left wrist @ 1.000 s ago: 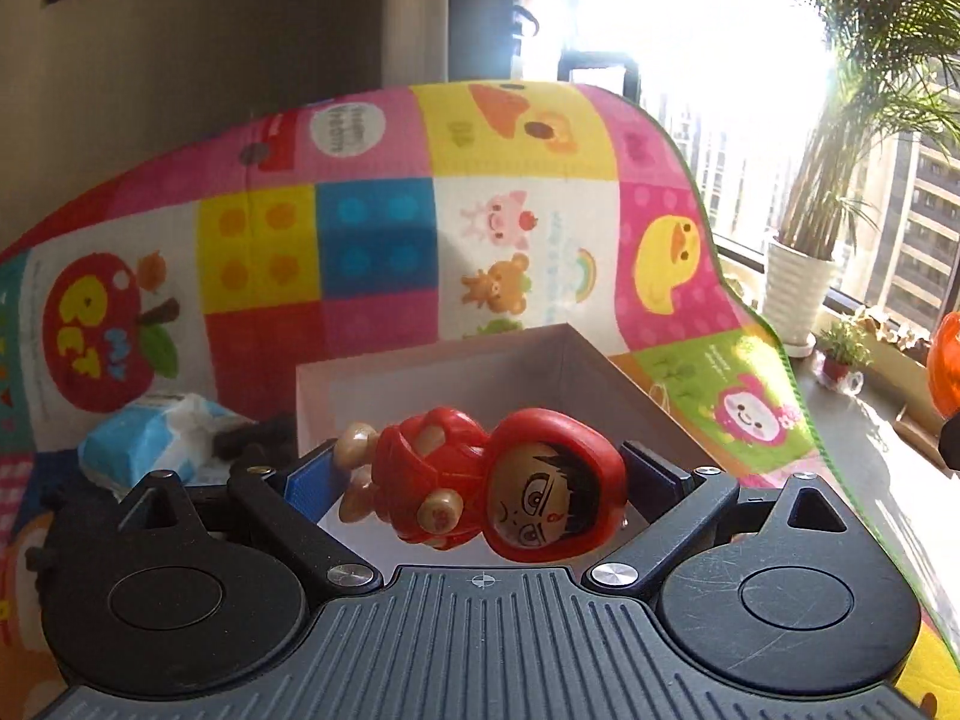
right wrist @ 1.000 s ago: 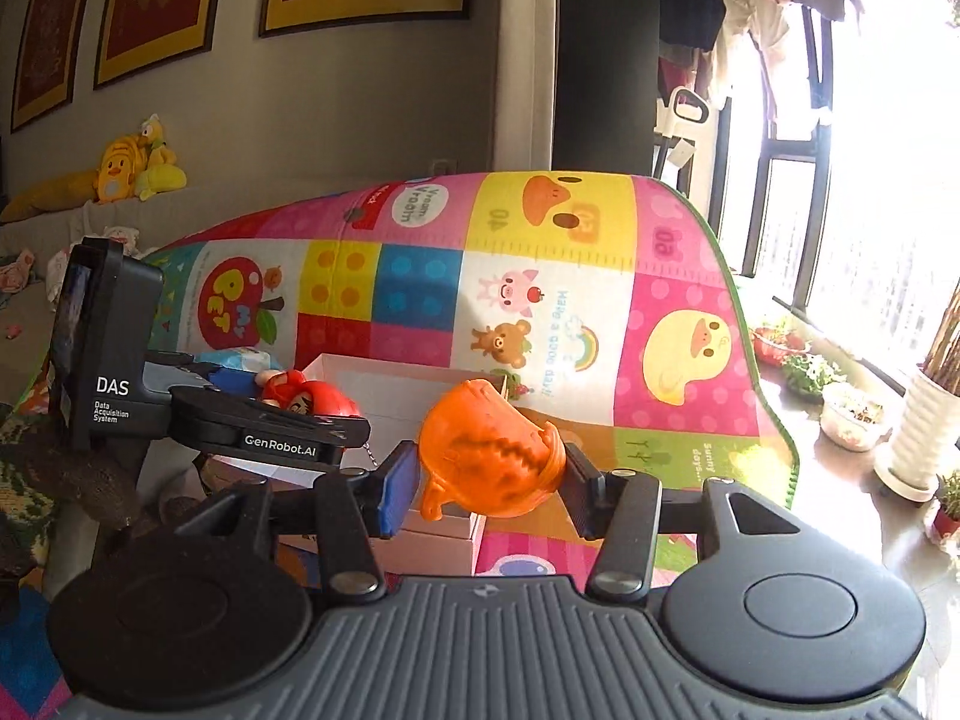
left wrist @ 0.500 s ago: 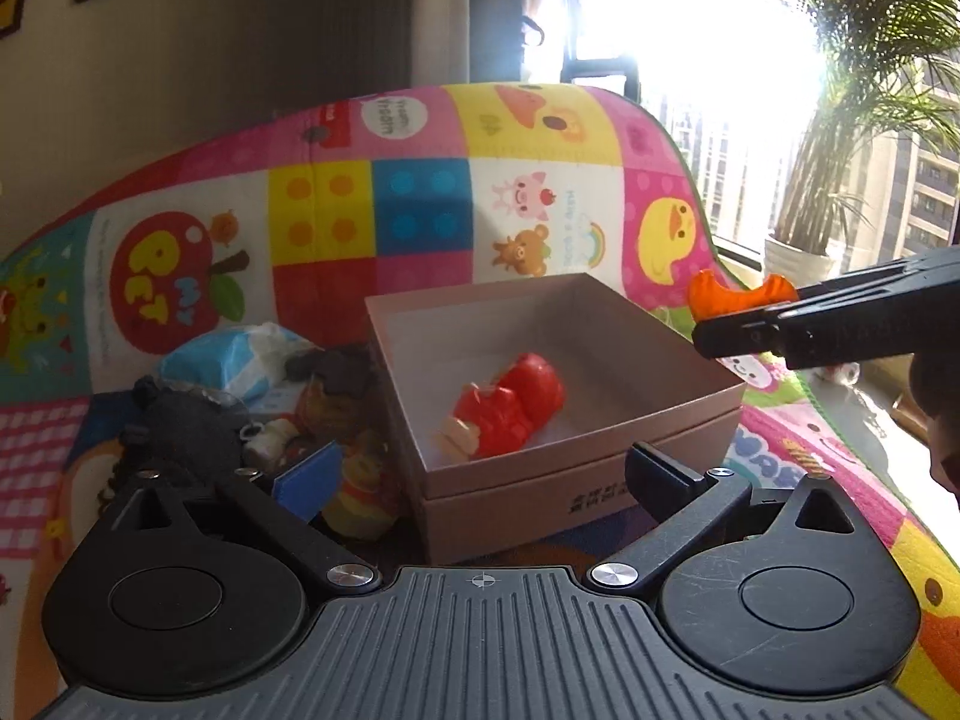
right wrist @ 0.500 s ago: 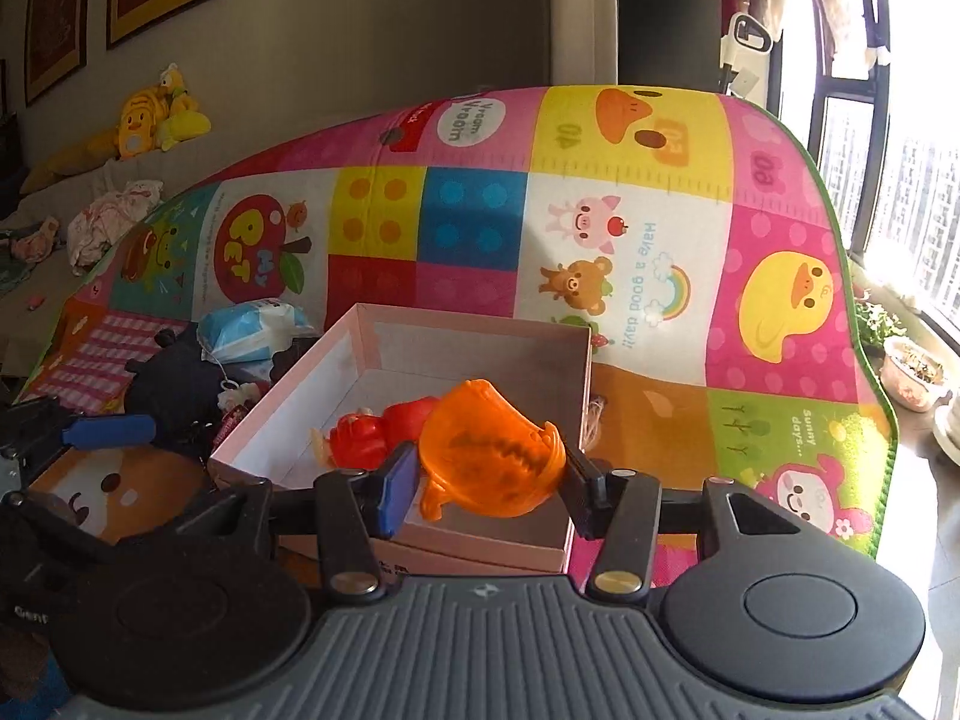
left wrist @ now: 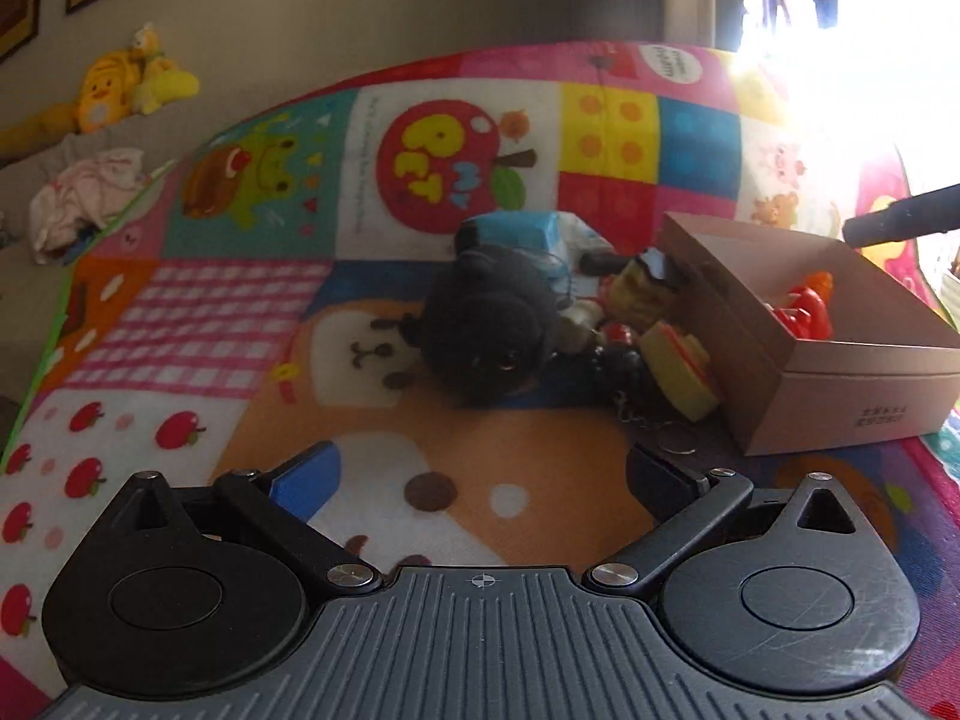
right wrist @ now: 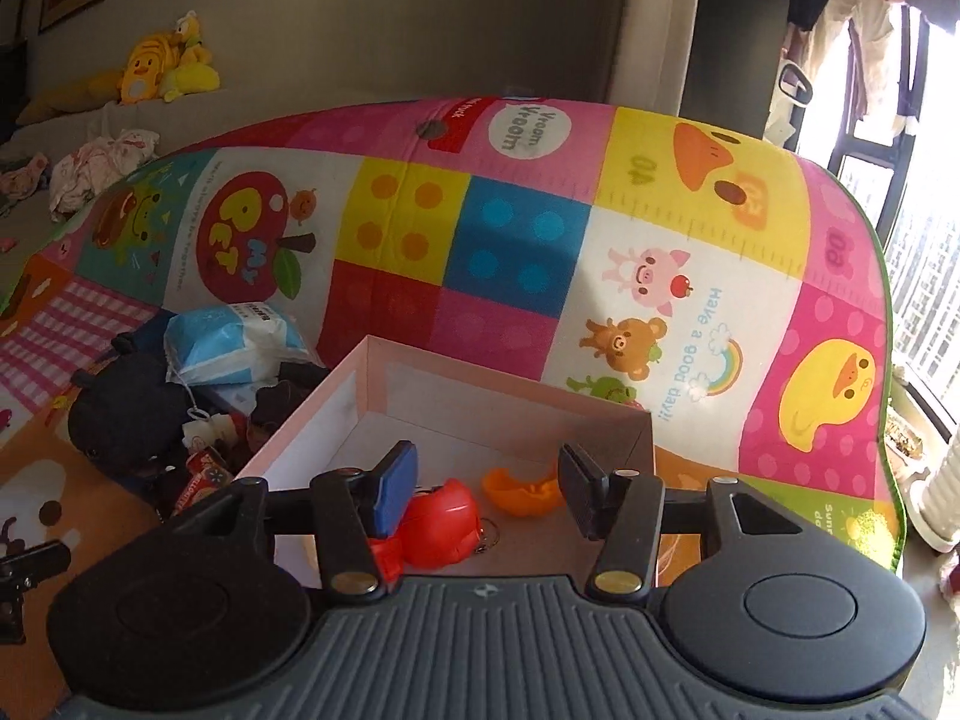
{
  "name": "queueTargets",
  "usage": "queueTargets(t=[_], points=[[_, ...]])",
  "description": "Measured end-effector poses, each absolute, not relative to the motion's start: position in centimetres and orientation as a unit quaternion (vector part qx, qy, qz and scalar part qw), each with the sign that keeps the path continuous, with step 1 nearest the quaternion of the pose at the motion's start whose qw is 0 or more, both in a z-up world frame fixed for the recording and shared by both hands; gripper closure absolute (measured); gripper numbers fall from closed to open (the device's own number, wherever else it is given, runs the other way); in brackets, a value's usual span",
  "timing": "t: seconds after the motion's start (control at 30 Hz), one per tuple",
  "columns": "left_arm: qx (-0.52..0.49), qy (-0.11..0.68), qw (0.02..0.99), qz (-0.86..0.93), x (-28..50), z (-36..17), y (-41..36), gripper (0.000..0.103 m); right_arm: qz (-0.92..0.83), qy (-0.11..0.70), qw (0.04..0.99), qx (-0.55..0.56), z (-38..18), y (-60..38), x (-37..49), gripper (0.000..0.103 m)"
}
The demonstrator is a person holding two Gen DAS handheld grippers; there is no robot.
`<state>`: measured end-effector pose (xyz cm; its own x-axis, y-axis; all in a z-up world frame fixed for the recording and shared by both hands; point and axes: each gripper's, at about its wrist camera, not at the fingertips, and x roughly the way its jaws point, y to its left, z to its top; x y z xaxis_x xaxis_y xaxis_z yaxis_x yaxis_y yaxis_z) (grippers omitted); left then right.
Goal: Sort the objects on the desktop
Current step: 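Grasp the pink-and-yellow kitty keychain with the right gripper and lift it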
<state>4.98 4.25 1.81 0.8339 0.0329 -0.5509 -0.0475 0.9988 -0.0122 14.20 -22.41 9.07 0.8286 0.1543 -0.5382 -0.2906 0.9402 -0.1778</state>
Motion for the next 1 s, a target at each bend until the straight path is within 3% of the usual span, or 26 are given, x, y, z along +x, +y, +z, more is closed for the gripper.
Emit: queueTargets(t=[0.3,0.53,0.6,0.63,1.0], points=[[-0.112,0.283,0.948,0.092,5.0,1.1,8.3,0.000,0.202,0.207,0.906,-0.309,3.8,-9.6,7.9,0.054],[-0.134,0.281,0.945,0.096,5.0,0.9,8.9,0.000,0.155,0.194,0.882,-0.401,0.1,-6.0,8.6,0.071],[-0.136,0.282,0.945,0.096,5.0,0.9,8.9,0.000,0.155,0.195,0.879,-0.406,-0.1,-6.0,8.5,0.072],[-0.138,0.282,0.945,0.096,5.0,0.8,9.0,0.000,0.162,0.195,0.881,-0.400,0.2,-6.2,8.1,0.083],[-0.129,0.282,0.947,0.089,5.0,0.8,8.5,0.000,0.222,0.276,0.896,-0.270,4.9,-16.0,0.0,0.085]])
